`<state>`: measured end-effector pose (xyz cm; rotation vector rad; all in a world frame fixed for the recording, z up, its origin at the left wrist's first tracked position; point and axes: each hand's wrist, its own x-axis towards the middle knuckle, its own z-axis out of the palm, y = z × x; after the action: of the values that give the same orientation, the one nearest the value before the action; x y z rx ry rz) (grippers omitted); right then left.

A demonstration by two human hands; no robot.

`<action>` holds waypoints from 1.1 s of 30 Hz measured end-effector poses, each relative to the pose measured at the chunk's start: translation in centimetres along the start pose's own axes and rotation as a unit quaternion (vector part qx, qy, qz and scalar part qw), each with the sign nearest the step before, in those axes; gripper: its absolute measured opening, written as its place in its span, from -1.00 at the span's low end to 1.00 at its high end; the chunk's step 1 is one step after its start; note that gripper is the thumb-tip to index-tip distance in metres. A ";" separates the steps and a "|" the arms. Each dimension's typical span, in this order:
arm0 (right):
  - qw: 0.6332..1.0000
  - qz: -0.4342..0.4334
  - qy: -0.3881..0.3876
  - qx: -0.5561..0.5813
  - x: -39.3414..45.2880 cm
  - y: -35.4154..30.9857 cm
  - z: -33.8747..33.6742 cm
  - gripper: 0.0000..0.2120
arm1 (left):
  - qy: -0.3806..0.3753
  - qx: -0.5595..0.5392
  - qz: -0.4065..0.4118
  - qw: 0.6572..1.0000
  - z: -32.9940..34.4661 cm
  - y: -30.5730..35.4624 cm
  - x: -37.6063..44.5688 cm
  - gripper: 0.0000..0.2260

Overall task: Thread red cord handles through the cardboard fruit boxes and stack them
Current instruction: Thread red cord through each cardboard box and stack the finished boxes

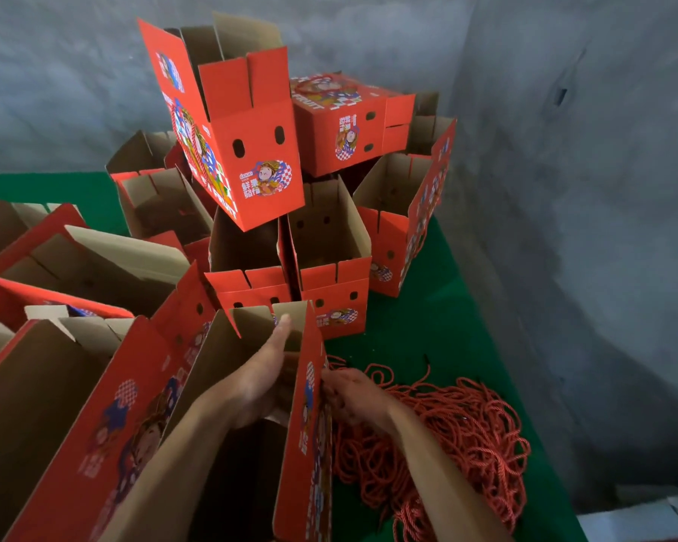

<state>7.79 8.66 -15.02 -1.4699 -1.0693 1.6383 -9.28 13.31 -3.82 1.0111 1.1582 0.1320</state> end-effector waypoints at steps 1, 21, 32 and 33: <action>0.999 -0.027 0.015 -0.032 -0.2 0.0 0.3 -0.48 | 0.026 0.027 0.005 0.999 0.6 0.0 0.1 -0.39; 0.918 -0.034 0.281 -0.279 -2.0 6.2 -2.8 -0.51 | 0.106 0.297 0.023 0.949 2.8 -0.6 2.4 -0.87; 0.942 -0.157 0.255 0.149 -7.5 1.5 -7.2 -0.36 | 0.121 0.144 0.066 0.980 2.1 -0.8 0.1 -0.32; 0.936 -0.187 0.240 0.177 -7.9 0.8 -7.4 -0.39 | 0.097 0.120 0.060 0.986 2.5 -0.9 -0.6 -0.30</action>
<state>16.21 2.27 -12.49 -1.2412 -0.6789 1.0573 -7.88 11.00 -3.96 1.3044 1.3127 0.1931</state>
